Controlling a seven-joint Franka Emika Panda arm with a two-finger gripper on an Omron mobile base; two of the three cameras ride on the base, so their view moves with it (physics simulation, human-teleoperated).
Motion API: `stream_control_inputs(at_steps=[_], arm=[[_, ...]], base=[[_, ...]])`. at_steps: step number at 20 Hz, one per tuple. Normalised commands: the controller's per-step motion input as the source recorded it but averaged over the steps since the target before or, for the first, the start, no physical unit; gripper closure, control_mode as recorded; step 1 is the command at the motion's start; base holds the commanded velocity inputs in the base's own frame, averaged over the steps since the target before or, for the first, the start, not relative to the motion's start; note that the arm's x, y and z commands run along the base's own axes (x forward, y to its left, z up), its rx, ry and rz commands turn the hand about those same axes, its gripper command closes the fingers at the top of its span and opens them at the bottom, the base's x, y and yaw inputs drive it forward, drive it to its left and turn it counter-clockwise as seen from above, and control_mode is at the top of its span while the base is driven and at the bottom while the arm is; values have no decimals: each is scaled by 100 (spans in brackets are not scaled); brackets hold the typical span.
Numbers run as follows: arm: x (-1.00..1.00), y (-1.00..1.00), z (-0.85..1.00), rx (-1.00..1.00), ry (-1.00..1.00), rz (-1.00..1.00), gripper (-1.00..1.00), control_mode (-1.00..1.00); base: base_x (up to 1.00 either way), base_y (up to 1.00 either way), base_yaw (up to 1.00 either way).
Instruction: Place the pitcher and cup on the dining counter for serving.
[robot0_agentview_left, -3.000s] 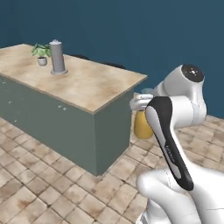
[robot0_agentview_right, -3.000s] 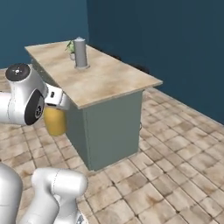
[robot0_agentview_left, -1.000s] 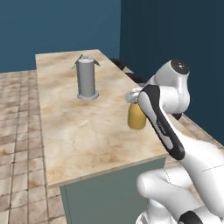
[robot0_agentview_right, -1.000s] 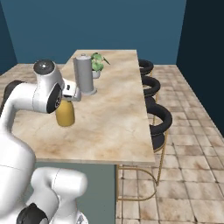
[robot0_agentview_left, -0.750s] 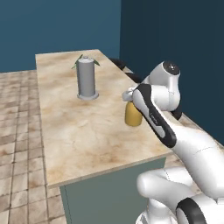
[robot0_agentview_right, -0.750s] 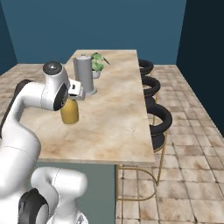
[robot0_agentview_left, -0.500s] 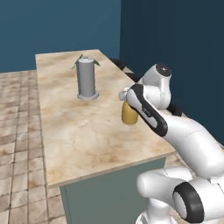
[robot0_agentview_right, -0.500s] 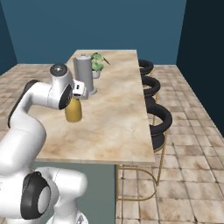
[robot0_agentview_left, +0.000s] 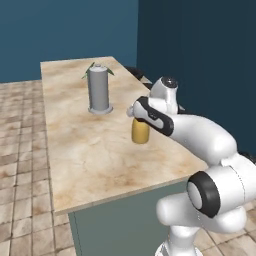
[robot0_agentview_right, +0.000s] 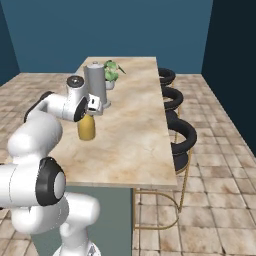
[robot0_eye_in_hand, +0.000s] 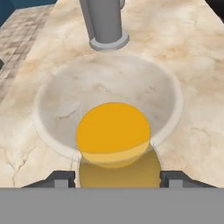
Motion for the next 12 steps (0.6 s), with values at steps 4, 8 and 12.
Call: stream_control_inputs(at_steps=[4,8,12], arm=[[3,1,-67,0,8,0,100,-100],[0,0,-61,0,2,0,100,-100],[0,0,-51,-2,0,0,100,-100]], base=[[0,0,0],[0,0,0],[0,0,0]])
